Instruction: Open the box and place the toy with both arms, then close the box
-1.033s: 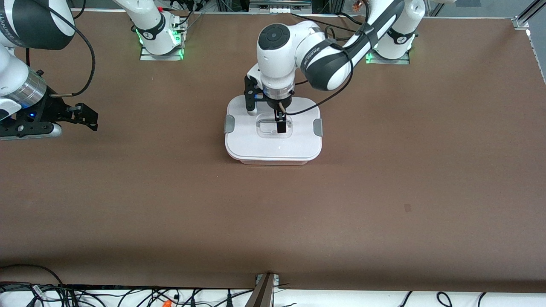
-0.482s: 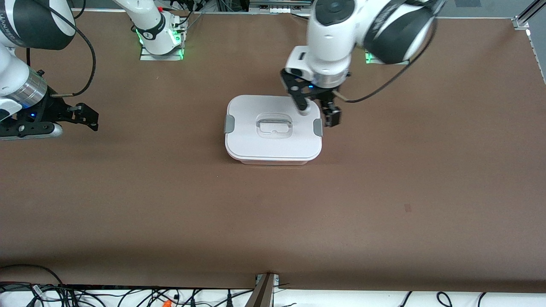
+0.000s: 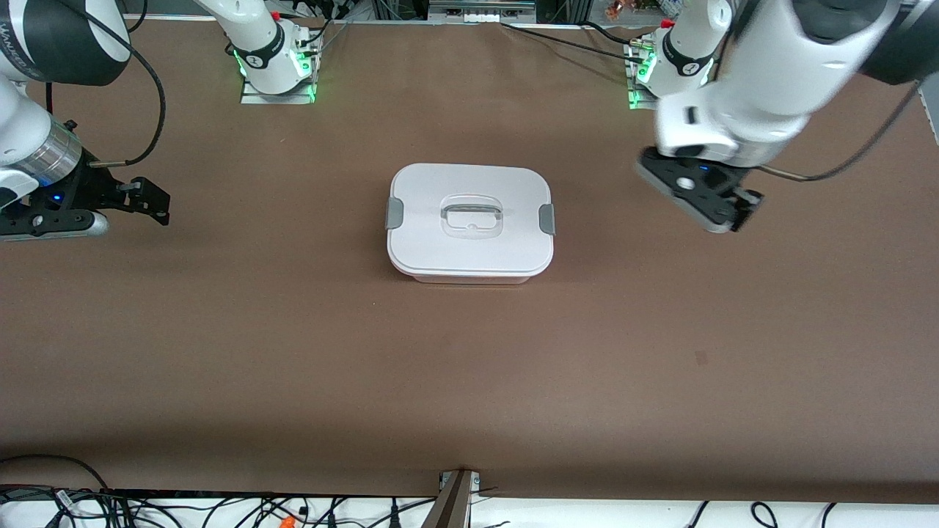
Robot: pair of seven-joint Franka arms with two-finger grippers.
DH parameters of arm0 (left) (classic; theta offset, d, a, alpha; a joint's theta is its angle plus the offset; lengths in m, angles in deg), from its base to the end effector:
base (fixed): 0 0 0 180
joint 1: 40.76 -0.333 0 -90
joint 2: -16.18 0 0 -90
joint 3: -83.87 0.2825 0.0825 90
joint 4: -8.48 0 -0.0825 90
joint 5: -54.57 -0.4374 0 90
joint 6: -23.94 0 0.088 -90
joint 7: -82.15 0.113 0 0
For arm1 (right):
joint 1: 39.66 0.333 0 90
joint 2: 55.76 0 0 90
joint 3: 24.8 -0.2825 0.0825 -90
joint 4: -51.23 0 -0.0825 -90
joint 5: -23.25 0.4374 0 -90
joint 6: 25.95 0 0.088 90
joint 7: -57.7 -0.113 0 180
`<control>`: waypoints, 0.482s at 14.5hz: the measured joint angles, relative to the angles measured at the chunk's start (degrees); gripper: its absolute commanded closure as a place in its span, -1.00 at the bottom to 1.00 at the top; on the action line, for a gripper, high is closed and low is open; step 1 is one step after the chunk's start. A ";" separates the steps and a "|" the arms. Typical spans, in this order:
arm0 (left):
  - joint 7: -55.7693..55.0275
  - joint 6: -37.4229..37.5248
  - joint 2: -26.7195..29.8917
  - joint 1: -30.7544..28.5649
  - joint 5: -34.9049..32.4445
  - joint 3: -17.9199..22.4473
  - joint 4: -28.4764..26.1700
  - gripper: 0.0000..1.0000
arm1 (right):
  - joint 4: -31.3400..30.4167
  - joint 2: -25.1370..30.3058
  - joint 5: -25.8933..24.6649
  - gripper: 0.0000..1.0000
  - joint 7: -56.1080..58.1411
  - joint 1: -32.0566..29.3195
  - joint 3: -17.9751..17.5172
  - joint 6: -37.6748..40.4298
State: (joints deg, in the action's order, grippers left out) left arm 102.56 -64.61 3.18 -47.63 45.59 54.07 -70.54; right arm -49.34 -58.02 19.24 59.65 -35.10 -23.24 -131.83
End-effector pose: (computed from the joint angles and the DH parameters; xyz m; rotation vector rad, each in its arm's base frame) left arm 0.6258 -0.2099 0.5559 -2.8834 1.1276 0.0474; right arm 0.6317 0.0274 0.4874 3.0680 0.1594 0.0828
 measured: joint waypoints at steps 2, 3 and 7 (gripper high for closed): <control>-0.40 -0.01 0.48 -0.42 2.78 3.48 1.08 -1.00 | 0.00 0.00 0.00 -0.99 0.00 0.00 0.00 0.01; -1.29 -0.19 1.25 1.11 5.02 7.19 1.25 -1.00 | 0.00 0.00 0.00 -0.99 0.00 0.00 0.00 0.01; -11.57 -3.75 6.15 7.99 11.79 22.94 -2.58 -1.00 | -0.01 0.00 0.00 -0.99 0.00 0.01 0.00 0.03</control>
State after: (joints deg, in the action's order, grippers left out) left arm 90.99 -68.36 9.33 -39.64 57.38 77.02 -73.12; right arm -49.35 -58.01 19.25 59.65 -35.09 -23.24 -131.79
